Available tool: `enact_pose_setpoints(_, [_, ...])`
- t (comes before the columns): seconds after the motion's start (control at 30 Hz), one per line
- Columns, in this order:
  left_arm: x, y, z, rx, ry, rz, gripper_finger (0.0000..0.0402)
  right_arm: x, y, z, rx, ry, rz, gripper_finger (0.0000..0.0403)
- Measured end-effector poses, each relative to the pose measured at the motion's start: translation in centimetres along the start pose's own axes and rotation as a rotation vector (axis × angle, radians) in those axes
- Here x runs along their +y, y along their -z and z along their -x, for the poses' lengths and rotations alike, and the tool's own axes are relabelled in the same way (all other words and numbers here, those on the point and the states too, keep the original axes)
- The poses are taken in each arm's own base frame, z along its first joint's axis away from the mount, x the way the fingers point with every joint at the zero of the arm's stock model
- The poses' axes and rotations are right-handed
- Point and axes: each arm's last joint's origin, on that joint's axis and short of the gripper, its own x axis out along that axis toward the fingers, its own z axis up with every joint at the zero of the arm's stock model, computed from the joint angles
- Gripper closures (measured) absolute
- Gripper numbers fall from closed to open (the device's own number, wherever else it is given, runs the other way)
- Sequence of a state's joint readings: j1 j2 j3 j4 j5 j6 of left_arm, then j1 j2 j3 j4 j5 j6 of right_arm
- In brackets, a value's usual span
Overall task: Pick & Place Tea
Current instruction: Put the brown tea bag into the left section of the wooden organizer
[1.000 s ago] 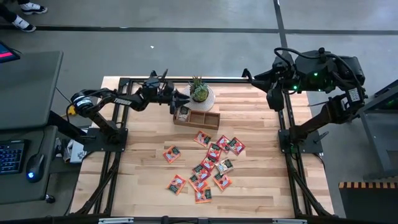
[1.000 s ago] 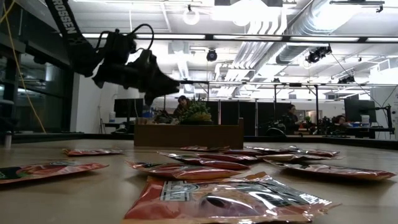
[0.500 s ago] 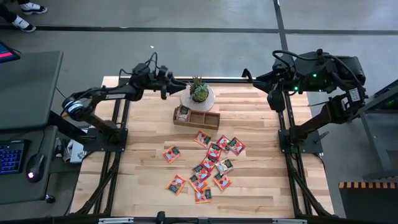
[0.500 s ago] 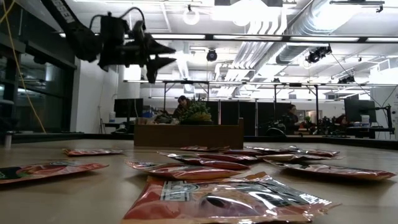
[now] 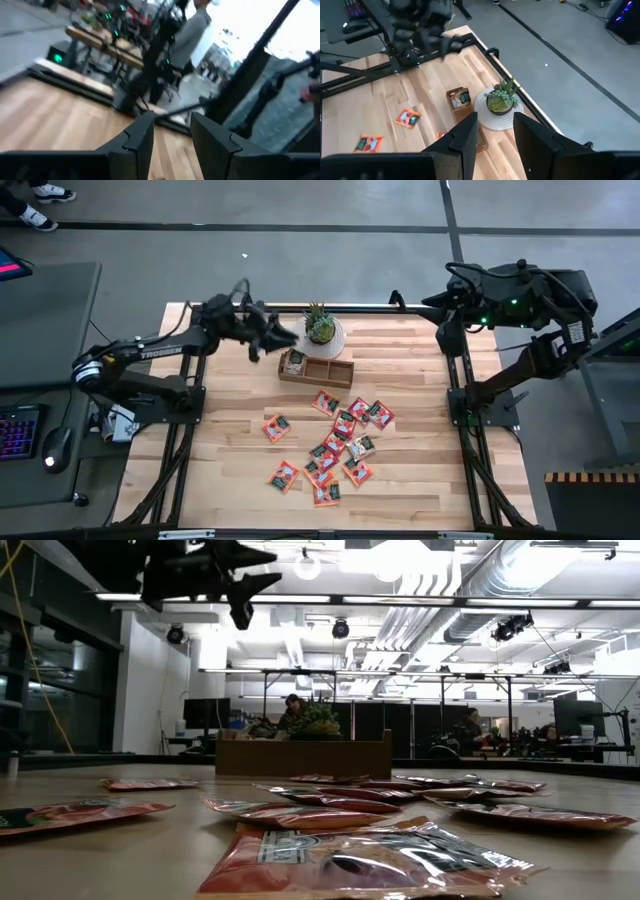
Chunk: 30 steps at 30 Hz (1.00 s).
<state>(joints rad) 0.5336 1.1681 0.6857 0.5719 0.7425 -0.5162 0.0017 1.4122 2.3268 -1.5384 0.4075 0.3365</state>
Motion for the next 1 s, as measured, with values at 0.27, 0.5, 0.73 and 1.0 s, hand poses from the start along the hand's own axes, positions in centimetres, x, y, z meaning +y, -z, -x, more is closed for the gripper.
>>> enact_pose_setpoints(0.27, [-4.1,2.6,-3.1,0.084,0.124,0.049,0.0273,-0.4,0.4,0.4,0.015,0.021,-0.037,0.0281])
enact_pose_setpoints(0.5, [-7.5,5.2,-4.9,0.157,0.094,0.140,0.0273,-1.3,1.2,1.6,0.002,0.034,-0.080,0.0281])
enact_pose_setpoints(0.73, [-10.3,7.8,-6.0,0.192,-0.009,0.231,0.0274,-2.2,4.0,1.4,0.059,0.074,-0.140,0.0281])
enact_pose_setpoints(1.0, [-13.0,10.3,-8.3,0.233,-0.131,0.202,0.0305,-1.2,8.2,-3.3,0.156,0.023,-0.167,0.0281])
